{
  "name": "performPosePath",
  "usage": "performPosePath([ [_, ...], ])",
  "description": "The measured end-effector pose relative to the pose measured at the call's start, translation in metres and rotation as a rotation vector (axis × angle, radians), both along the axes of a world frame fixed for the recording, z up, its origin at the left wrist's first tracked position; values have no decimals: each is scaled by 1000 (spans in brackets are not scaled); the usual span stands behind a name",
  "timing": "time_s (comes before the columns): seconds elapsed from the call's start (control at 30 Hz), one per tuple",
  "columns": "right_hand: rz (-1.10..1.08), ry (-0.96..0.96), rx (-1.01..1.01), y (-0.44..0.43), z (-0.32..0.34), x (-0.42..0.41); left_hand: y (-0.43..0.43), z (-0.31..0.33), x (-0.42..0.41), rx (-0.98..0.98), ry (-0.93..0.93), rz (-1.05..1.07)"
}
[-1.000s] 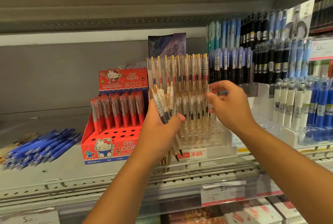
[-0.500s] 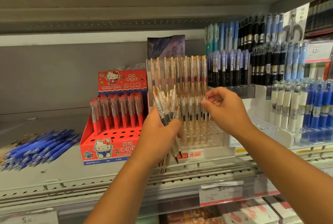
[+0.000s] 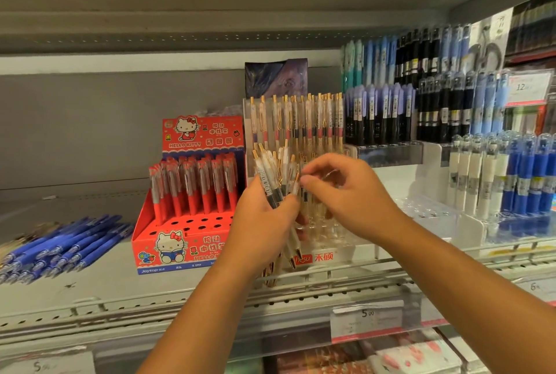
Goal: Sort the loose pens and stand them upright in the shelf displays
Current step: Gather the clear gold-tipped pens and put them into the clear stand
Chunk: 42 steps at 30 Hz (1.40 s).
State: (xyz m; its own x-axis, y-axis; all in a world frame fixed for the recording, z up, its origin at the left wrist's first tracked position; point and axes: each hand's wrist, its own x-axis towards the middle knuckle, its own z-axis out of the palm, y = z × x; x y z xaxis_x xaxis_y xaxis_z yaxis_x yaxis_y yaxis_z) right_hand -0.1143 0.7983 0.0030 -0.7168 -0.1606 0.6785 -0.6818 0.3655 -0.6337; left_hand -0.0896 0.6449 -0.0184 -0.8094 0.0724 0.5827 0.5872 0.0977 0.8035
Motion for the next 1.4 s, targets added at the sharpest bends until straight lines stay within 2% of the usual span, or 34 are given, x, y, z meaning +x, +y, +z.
performPosePath([
  [0.17, 163, -284, -136, -10, -2, 3, 0, 0, 0, 25, 8, -30],
  [0.37, 204, -343, -235, -3, -2, 3, 0, 0, 0, 98, -42, -58],
  [0.57, 327, -347, -486, 15, 11, 3, 0, -1, -2, 157, -75, -33],
  [0.67, 304, -292, -582, 26, 18, 0, -1, -1, -4, 142, -61, 1],
  [0.8, 142, -159, -616, 37, 22, -8, -1, -2, -5, 144, -91, -16],
  [0.9, -7, -44, -584, 45, 22, -14, -2, -4, -5, 49, -70, -20],
  [1.03, -146, 64, -552, 53, 20, -24, -4, -4, -4, 18, -64, -16],
  [1.4, -275, 185, -333, 56, 6, -38, -4, -6, -6, -11, -68, -26],
])
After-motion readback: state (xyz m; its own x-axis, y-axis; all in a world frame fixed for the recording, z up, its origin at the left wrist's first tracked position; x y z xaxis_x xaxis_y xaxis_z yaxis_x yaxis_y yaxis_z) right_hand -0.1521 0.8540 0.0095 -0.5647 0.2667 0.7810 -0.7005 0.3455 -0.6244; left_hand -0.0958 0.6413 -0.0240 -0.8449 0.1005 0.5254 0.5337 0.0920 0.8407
